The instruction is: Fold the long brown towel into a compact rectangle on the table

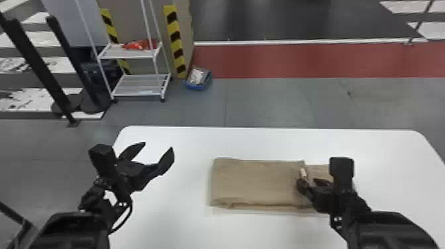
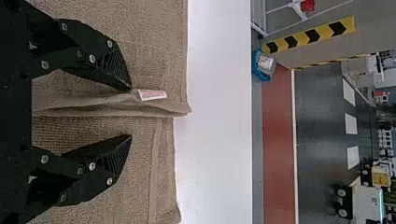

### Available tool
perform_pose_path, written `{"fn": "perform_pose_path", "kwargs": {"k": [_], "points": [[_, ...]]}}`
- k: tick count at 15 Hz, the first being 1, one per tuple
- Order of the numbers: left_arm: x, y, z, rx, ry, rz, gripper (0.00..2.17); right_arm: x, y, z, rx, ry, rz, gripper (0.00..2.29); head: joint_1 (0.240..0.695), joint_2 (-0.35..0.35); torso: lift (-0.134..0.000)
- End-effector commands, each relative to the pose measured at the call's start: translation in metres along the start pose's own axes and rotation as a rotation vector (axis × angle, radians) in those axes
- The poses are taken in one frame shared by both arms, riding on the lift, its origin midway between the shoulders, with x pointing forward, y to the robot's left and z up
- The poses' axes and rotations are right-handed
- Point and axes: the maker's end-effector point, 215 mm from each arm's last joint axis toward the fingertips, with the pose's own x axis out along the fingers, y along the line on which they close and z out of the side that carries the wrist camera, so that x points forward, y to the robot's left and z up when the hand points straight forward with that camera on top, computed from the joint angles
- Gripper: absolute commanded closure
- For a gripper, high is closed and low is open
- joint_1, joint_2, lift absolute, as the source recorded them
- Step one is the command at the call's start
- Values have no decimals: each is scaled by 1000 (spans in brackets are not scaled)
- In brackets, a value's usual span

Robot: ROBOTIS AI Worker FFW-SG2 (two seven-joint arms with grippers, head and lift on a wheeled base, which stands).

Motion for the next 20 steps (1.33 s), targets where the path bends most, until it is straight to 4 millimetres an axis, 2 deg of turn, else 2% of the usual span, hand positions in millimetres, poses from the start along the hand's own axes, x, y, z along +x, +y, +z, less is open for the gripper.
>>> {"fn": "perform_pose_path", "kwargs": {"k": [1, 5, 7, 8, 11, 12, 16, 20], "points": [[-1, -1, 1, 0, -8, -1, 39, -3, 0, -7, 6, 12, 2, 647, 695, 81, 0], [-4, -4, 5, 4, -23, -5, 39, -10, 2, -3, 8, -1, 2, 630, 695, 80, 0], [-6, -4, 5, 4, -22, -4, 39, -11, 1, -1, 5, -2, -2, 191, 695, 79, 0], [-7, -4, 6, 2, -23, -5, 39, -13, 3, 3, 1, -14, 0, 157, 695, 80, 0], [-8, -7, 6, 1, -23, -9, 39, -18, 10, 15, -9, -38, 9, 248, 695, 82, 0], [-9, -7, 5, 1, -21, -9, 39, -19, 14, 14, -12, -39, 15, 346, 695, 83, 0], [-11, -8, 1, -1, -15, -13, 39, -19, 16, 9, -13, -22, 17, 471, 695, 91, 0], [-14, -9, -1, -3, -14, -17, 39, -19, 16, 7, -14, -19, 18, 475, 695, 92, 0]]}}
